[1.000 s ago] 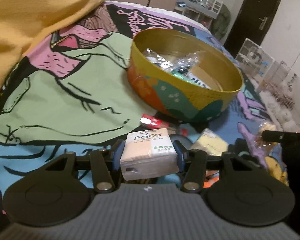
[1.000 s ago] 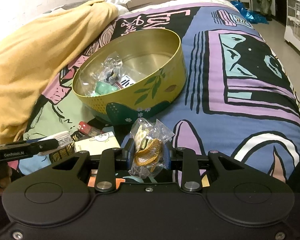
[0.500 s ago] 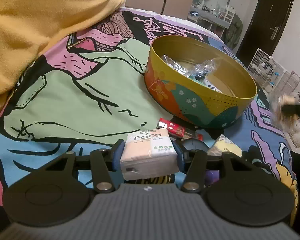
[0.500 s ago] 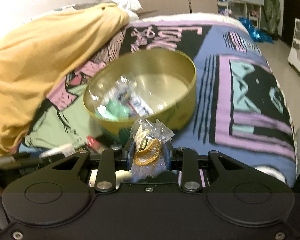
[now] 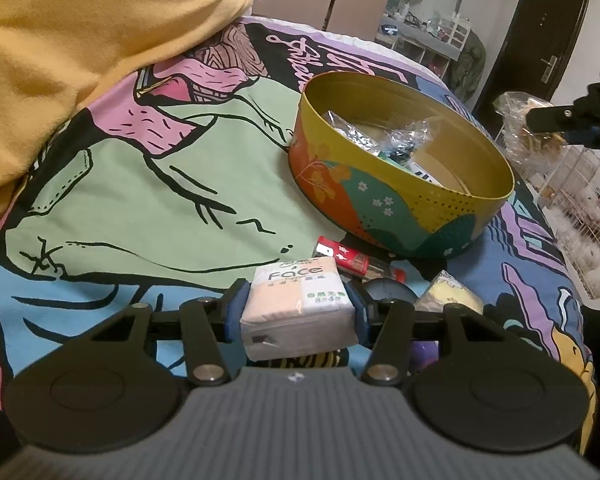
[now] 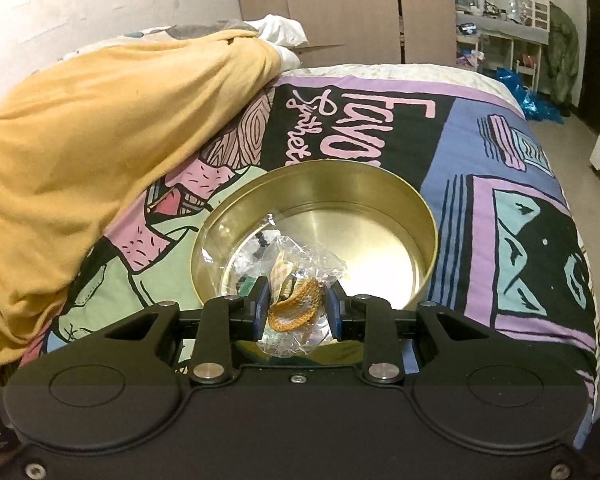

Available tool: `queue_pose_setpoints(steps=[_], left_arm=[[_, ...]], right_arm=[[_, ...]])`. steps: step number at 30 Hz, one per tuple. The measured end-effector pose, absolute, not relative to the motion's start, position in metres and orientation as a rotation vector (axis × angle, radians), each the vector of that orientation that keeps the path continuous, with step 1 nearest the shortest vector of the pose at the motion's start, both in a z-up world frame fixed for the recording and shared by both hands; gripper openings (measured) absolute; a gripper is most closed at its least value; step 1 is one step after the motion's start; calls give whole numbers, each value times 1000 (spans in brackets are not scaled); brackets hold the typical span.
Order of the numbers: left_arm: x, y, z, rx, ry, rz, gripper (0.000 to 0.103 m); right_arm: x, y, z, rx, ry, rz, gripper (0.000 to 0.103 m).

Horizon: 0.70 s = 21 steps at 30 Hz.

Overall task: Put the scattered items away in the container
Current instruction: 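Lower the gold snack bag into the tin and open the right tool while the left holds the tissues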

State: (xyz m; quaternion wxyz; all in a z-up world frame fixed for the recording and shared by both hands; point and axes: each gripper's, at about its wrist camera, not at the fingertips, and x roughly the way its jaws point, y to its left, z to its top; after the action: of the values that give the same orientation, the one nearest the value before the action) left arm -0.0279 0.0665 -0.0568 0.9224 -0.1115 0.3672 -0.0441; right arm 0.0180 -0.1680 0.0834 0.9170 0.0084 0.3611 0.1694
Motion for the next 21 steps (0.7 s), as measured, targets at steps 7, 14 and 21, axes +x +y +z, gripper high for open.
queue_pose_setpoints(steps=[7,14,21], left_arm=[[-26,66,-59,-230,763,-89,55],[-24,68,-61,-241,769,-88,55],[-23,66,-61,-236,771,-92,55]], right_arm=[[42,-153,88,-27,738,322,28],[47,-161,104,44,647,239,95],[24,-167,91,18,696,345,98]])
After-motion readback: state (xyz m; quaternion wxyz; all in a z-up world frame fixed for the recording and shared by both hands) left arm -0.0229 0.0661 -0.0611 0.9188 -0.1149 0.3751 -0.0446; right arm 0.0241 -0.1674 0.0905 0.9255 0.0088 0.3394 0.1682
